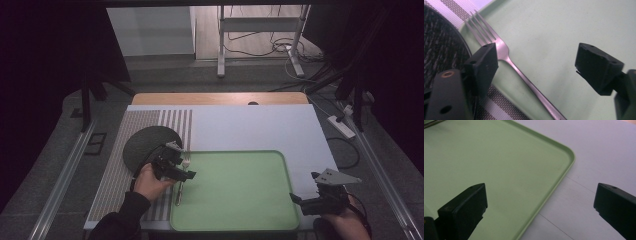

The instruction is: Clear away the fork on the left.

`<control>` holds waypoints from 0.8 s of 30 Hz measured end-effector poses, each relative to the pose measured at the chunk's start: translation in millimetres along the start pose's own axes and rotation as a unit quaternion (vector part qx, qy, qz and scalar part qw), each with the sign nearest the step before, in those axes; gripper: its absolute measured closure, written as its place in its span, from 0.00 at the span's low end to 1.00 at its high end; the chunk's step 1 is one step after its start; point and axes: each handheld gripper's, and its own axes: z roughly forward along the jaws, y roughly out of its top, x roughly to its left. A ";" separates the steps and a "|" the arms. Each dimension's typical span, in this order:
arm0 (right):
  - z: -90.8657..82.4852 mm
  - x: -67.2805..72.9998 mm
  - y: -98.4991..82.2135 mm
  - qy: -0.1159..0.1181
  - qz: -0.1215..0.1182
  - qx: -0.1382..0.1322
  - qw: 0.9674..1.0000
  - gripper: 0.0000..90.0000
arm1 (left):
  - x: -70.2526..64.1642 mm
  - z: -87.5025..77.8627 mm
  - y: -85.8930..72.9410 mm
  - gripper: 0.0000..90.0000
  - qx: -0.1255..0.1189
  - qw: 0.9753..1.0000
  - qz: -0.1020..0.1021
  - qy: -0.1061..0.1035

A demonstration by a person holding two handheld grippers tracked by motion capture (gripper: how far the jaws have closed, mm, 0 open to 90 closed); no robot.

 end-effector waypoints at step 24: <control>0.5 0.4 0.1 0.001 -0.001 0.000 1.000 0.00 | 5.5 -21.6 -19.2 0.00 -0.066 0.998 0.014 0.007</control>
